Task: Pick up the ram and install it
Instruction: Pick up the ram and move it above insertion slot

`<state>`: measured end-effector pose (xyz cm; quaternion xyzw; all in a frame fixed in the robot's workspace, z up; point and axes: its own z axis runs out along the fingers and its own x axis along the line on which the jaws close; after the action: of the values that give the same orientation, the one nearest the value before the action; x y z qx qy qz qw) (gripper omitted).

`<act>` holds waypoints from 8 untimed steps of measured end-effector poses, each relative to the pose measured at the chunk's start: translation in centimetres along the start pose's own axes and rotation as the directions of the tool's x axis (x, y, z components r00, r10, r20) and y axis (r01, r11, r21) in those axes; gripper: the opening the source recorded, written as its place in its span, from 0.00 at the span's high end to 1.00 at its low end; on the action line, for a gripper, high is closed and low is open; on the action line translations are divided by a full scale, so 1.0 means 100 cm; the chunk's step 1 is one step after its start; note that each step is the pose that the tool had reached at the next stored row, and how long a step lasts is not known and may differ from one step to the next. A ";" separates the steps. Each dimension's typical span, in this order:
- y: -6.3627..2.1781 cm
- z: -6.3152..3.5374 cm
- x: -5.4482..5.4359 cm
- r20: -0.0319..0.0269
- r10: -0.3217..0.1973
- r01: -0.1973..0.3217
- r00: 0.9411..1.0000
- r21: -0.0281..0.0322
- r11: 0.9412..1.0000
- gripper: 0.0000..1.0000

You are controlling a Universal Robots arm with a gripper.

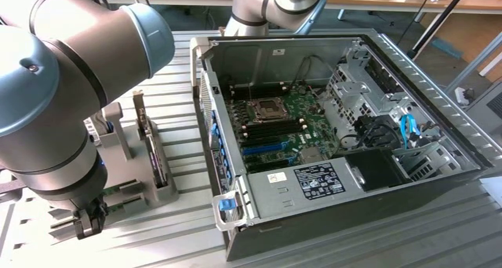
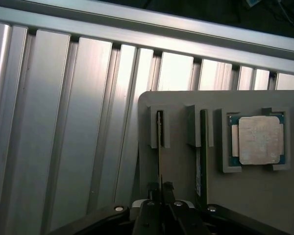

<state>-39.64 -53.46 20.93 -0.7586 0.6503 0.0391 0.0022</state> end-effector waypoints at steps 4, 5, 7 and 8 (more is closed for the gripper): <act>0.0003 -0.0065 0.000 -0.004 0.000 0.000 1.000 -0.001 1.000 0.87; 0.0004 -0.0082 -0.001 -0.006 0.000 0.000 1.000 -0.001 1.000 0.87; 0.0006 -0.0110 -0.001 -0.008 0.001 -0.001 1.000 -0.001 1.000 0.87; 0.0007 -0.0138 -0.001 -0.010 0.001 -0.001 1.000 -0.001 1.000 0.87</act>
<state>-39.65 -53.46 22.31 -0.7586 0.6505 0.0359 -0.0016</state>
